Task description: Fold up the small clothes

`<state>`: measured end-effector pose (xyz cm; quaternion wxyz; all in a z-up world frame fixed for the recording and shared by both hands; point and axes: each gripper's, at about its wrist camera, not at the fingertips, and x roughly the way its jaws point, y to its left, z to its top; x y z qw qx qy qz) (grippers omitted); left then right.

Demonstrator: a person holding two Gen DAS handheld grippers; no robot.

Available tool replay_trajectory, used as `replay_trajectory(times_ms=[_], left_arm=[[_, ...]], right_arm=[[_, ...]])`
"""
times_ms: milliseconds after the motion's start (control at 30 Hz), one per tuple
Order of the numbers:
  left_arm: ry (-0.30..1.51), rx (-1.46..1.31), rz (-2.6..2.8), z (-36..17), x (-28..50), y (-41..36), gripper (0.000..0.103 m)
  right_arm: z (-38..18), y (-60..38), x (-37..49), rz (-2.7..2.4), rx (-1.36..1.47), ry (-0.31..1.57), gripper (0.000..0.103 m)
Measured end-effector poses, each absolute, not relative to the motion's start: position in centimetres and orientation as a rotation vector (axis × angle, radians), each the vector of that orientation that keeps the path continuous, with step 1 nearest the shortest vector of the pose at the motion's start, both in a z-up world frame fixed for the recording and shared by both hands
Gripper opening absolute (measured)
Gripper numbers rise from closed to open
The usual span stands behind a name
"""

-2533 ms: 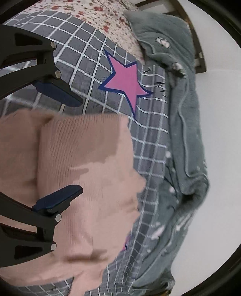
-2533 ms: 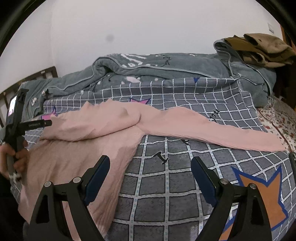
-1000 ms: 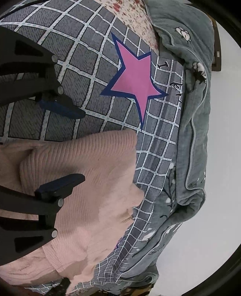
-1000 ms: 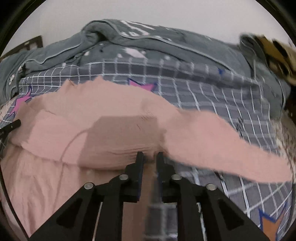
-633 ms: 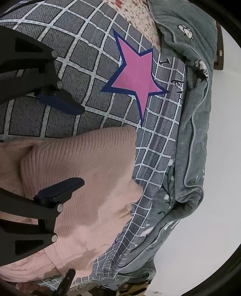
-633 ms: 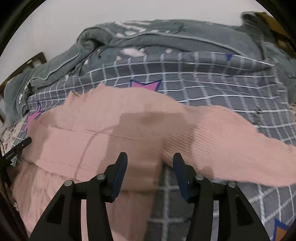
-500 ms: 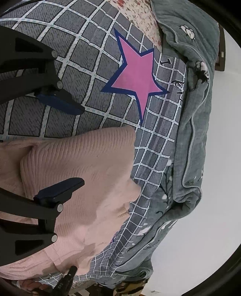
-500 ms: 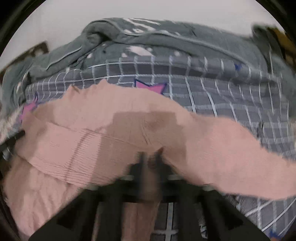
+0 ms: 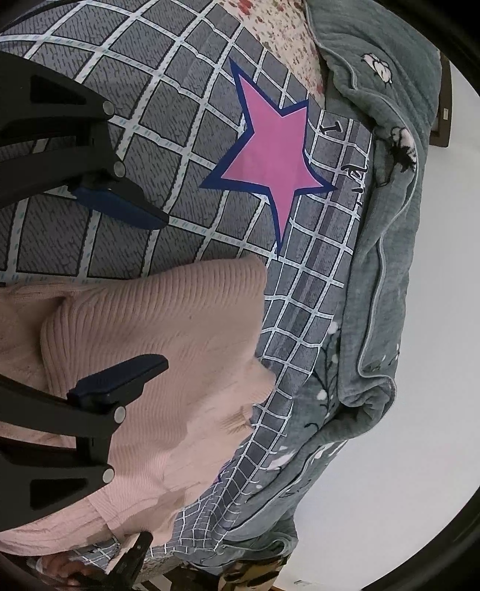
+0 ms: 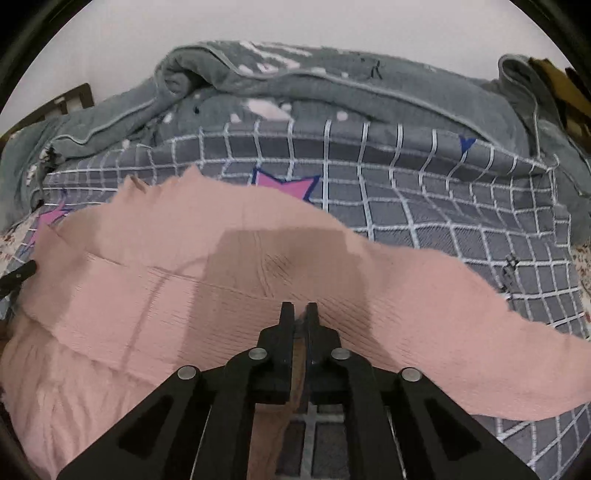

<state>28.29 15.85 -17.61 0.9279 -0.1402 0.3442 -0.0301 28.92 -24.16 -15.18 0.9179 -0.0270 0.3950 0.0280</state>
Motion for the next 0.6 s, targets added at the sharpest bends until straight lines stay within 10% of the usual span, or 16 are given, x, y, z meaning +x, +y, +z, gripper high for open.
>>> replay_trajectory(times_ms=[133,600], left_arm=[[0.706,-0.290,-0.060,-17.6,28.2,15.9,0.072],[0.726,-0.141,-0.037,-17.5,28.5,13.6,0.087]], right_arm=[[-13.4,-26.8,25.4,-0.014,-0.099,0.728,0.050],[-11.7,-48.7,14.9,-0.389,0.248,0.659,0.057]])
